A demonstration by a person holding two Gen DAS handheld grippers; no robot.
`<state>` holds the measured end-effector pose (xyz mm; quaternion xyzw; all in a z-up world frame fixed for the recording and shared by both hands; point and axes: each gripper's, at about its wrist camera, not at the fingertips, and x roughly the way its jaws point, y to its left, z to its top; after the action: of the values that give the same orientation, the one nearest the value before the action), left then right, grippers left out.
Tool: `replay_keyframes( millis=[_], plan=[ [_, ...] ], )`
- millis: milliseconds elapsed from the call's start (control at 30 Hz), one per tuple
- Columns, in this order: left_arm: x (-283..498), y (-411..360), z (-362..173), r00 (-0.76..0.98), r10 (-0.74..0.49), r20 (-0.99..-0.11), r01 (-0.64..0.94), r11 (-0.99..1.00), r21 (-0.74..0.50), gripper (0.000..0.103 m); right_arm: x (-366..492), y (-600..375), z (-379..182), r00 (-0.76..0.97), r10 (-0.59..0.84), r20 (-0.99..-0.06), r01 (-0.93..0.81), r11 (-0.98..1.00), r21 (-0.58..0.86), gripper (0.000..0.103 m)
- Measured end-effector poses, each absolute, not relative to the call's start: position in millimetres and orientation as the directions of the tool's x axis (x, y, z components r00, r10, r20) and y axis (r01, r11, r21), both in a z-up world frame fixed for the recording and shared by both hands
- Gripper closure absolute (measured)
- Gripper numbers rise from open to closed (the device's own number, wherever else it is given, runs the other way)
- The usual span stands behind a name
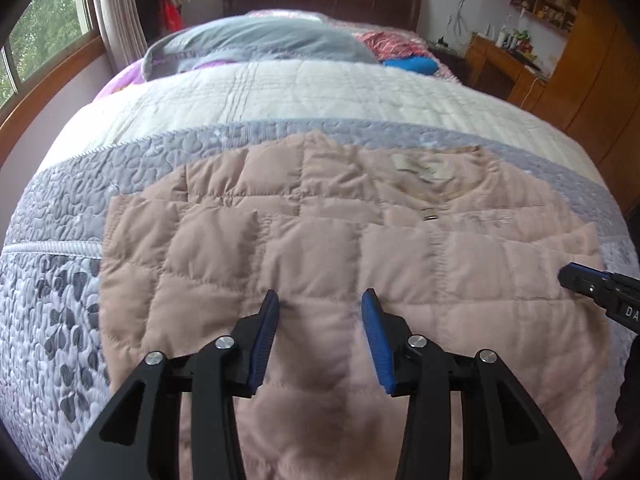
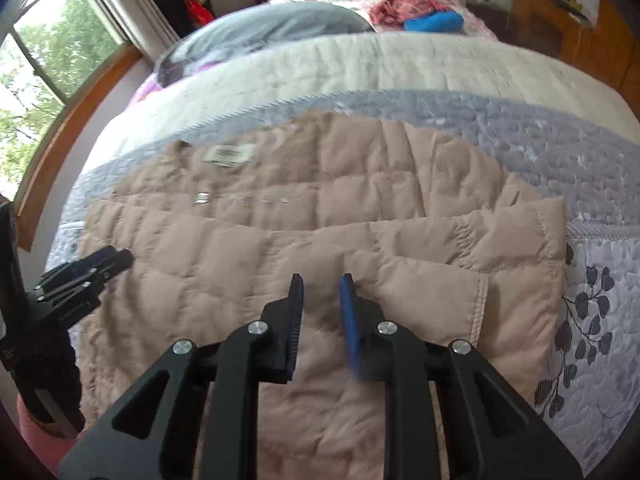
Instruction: Fold large clothes
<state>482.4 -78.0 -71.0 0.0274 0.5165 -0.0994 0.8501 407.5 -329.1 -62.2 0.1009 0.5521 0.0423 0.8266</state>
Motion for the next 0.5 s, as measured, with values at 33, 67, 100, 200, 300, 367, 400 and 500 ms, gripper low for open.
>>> replay_keyframes(
  millis=[33, 67, 100, 200, 300, 367, 400, 500],
  plan=[
    [488, -78, -78, 0.437, -0.14, -0.889, 0.195, 0.979, -0.058, 0.058, 411, -331, -71, 0.373, 0.185, -0.909, 0.047, 0.975, 0.218, 0.085],
    [489, -77, -83, 0.435, -0.144, -0.889, 0.192, 0.979, -0.064, 0.058, 416, -335, -83, 0.355, 0.215, -0.91, 0.057, 0.966, 0.251, 0.085],
    [489, -77, -85, 0.441, -0.142, -0.886, 0.191, 0.98, -0.063, 0.058, 416, -333, -89, 0.354, 0.228, -0.907, 0.063, 0.962, 0.267, 0.085],
    [487, -81, -80, 0.448, -0.123, -0.886, 0.192, 0.981, -0.039, 0.058, 413, -333, -87, 0.365, 0.243, -0.899, 0.061, 0.957, 0.283, 0.085],
    [472, -67, -64, 0.45, -0.143, -0.881, 0.171, 0.983, -0.071, 0.059, 389, -347, -64, 0.402, 0.293, -0.867, 0.03, 0.943, 0.332, 0.079],
    [447, -48, -48, 0.462, -0.178, -0.869, 0.184, 0.978, -0.102, 0.058, 361, -361, -45, 0.434, 0.325, -0.84, -0.011, 0.934, 0.356, 0.076],
    [432, -37, -42, 0.471, -0.179, -0.864, 0.19, 0.977, -0.098, 0.058, 344, -365, -37, 0.447, 0.335, -0.83, -0.03, 0.932, 0.36, 0.072],
    [380, 2, -29, 0.478, -0.195, -0.856, 0.208, 0.972, -0.106, 0.05, 287, -382, -23, 0.465, 0.354, -0.811, -0.078, 0.929, 0.361, 0.064]
  ],
)
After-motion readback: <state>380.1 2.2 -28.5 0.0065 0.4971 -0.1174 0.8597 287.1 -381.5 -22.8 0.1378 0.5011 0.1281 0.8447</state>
